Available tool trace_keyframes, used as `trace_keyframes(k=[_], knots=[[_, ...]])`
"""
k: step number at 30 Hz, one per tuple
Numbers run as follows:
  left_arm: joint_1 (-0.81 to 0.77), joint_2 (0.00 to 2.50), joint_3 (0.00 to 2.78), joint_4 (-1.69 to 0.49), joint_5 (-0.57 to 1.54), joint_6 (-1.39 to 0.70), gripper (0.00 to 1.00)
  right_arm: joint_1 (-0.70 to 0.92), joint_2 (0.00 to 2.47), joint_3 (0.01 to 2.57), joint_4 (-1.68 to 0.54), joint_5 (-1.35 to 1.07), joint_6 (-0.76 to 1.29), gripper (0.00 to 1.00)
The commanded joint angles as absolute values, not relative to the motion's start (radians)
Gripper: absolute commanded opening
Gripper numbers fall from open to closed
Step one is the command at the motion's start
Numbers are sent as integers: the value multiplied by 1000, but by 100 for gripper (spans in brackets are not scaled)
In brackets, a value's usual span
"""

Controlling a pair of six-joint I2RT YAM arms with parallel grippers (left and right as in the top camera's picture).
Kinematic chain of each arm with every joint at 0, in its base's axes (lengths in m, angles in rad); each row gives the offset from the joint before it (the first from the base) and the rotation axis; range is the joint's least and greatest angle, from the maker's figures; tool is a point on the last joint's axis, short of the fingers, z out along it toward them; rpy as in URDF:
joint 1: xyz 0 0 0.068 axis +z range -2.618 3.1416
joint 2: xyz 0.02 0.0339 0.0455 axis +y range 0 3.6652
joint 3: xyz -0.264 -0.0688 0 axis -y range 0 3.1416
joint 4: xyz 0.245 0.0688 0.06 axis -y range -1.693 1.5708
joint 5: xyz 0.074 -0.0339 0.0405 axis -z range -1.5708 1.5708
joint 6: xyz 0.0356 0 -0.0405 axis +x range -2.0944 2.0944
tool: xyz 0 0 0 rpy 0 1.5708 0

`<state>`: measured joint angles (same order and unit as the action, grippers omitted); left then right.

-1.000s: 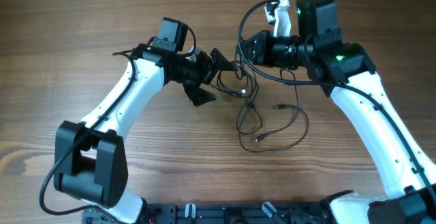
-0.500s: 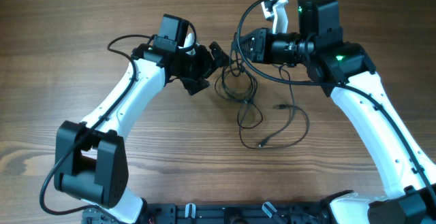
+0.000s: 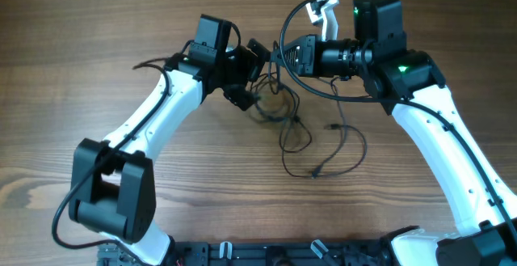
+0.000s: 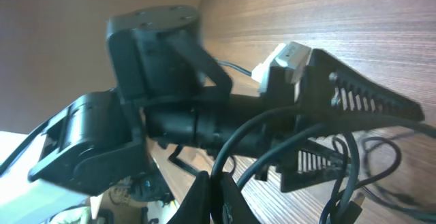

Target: Untangle cables

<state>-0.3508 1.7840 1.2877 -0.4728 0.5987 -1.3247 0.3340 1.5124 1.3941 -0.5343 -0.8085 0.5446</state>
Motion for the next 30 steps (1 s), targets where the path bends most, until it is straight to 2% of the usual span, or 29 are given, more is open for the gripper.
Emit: trace_keyframes(k=[1, 3, 5, 6, 7, 11, 16, 22, 30], knots=[[-357, 1823, 1288, -434, 667, -1555, 100, 334, 1496, 1412, -527, -840, 522, 5], [-364, 1828, 1288, -421, 680, -1557, 80, 334, 1496, 1412, -527, -840, 522, 4], [-374, 1829, 1288, -414, 670, -1546, 49, 334, 1496, 1412, -527, -839, 510, 5], [-376, 1829, 1288, -414, 645, -1514, 14, 334, 1496, 1412, -528, -839, 494, 4], [-376, 1829, 1288, -415, 617, -1468, 4, 331, 1494, 1412, -529, -833, 489, 5], [-342, 1829, 1288, -508, 521, -1257, 4, 278, 1485, 1412, -568, -757, 501, 5], [-183, 1829, 1288, -643, 518, -1085, 4, 136, 1469, 1412, -794, -456, 560, 4], [54, 1829, 1288, -737, 518, -981, 4, -56, 1468, 1412, -1059, -158, 583, 4], [244, 1829, 1288, -767, 465, -920, 4, -187, 1468, 1412, -1088, -62, 621, 4]])
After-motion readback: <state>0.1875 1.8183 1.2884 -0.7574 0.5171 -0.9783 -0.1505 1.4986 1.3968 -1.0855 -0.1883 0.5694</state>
